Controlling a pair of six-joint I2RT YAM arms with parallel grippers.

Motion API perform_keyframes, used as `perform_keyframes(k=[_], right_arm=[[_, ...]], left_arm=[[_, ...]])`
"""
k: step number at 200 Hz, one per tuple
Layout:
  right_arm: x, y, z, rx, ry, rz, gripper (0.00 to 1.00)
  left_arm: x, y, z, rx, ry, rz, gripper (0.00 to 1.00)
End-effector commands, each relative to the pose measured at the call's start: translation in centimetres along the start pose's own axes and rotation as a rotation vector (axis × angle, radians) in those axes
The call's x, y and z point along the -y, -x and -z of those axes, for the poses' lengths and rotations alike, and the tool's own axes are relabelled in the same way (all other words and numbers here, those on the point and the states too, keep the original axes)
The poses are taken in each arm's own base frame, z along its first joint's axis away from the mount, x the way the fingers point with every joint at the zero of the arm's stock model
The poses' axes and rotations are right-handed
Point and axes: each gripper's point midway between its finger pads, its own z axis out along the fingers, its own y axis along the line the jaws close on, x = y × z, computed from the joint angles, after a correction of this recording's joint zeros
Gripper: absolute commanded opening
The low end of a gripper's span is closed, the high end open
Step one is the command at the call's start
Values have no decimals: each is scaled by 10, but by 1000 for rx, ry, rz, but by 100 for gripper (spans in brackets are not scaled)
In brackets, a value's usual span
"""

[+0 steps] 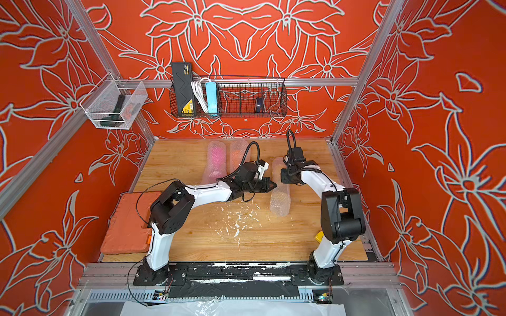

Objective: Unpack wine glasses from bubble wrap
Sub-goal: Unwrap the bubble wrap at the center of the board.

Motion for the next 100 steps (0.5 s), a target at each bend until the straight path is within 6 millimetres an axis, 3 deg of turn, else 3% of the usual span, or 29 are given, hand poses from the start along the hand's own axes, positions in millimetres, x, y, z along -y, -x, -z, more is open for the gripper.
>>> perform_keyframes(k=[1, 21, 100], right_arm=[[10, 1, -3, -11, -61, 14, 8], [12, 4, -1, 1, -72, 8, 0], [6, 1, 0, 3, -3, -31, 0]], left_arm=[[16, 6, 5, 9, -30, -26, 0], [17, 7, 6, 11, -27, -33, 0], [-15, 7, 22, 32, 32, -1, 0]])
